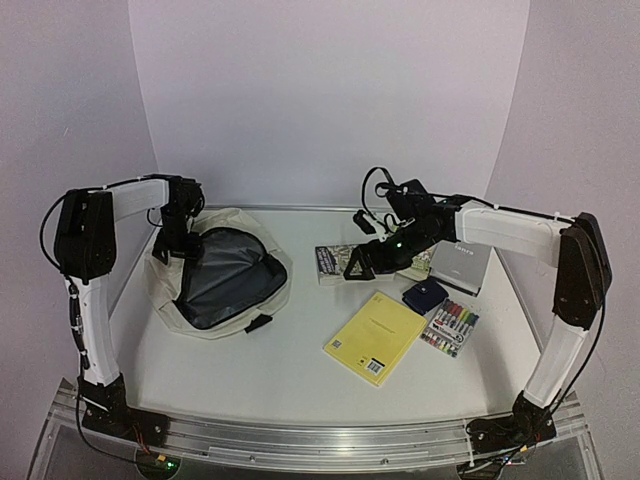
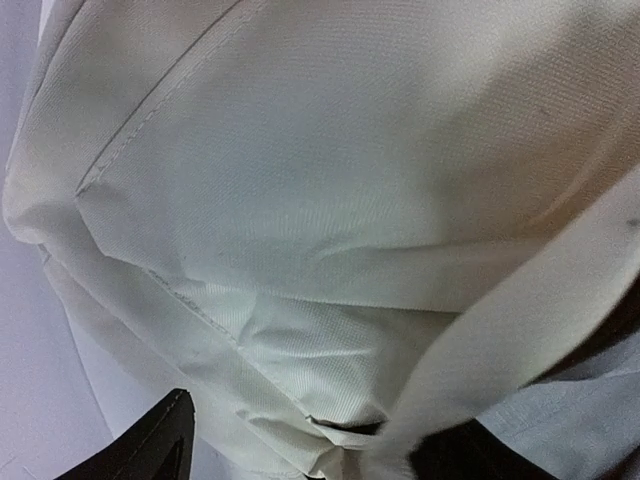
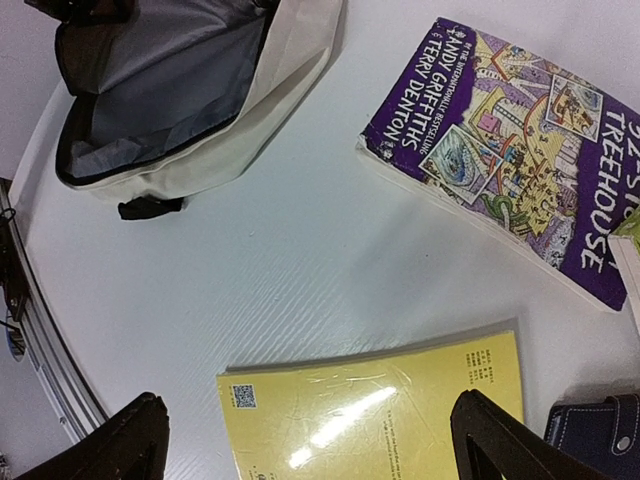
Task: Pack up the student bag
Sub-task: Adjust the student bag at the center of the board.
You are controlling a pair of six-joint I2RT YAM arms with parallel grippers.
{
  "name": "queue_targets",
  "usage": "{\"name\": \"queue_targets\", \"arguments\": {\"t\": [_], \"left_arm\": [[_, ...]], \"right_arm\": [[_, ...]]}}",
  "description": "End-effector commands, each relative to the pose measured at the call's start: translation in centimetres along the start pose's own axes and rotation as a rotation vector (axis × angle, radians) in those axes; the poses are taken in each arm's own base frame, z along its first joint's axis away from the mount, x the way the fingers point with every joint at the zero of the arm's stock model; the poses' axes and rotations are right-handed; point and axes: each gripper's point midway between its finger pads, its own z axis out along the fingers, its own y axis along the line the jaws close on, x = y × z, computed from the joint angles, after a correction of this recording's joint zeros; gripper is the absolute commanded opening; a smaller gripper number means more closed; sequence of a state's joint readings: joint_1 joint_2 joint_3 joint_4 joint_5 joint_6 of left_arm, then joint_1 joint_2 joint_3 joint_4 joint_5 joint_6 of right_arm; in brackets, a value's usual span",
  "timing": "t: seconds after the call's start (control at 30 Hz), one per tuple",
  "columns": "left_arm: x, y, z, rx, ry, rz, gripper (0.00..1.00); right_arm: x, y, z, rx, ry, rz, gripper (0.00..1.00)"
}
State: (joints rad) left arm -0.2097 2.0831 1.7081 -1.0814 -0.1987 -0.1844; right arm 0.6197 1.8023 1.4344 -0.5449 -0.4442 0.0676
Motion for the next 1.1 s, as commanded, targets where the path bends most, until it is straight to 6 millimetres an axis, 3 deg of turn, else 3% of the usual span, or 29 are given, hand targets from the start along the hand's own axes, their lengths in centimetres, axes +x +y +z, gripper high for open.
{"name": "queue_targets", "arguments": {"t": [0.0,0.17,0.37,0.53,0.6,0.77,0.9,1.07], "left_arm": [[0.4,0.0,-7.0,0.121,-0.076,-0.033,0.83],[2.3,-0.5,-8.6,0.182,-0.052,-0.025,0.87],[3.8,1.5,-7.7,0.073,-0.011,-0.042,0.86],[3.2,4.6,-5.5,-0.113,0.003,-0.074,0.83],[2.1,5.3,-3.9,-0.126,-0.002,-0.089,0.82],[-0.3,8.5,-0.6,-0.345,-0.002,-0.09,0.78],[-1.6,8.0,2.4,-0.35,-0.012,-0.062,0.8],[0.4,5.4,6.2,-0.236,0.119,-0.032,0.81]], "right_arm": [[-1.7,0.6,-1.2,-0.013,-0.037,-0.023,0.98],[-1.8,0.9,-1.1,-0.029,-0.032,-0.027,0.98],[-2.0,1.7,-0.7,-0.082,-0.022,-0.021,0.98],[-2.2,2.8,-0.5,-0.131,-0.017,-0.023,0.98],[-2.2,3.3,-0.4,-0.143,-0.015,-0.029,0.98],[-1.8,4.2,0.0,-0.164,0.0,-0.037,0.98],[-1.2,4.4,0.1,-0.166,0.011,-0.04,0.98],[-1.2,4.5,-0.2,-0.164,0.009,-0.042,0.98]]}}
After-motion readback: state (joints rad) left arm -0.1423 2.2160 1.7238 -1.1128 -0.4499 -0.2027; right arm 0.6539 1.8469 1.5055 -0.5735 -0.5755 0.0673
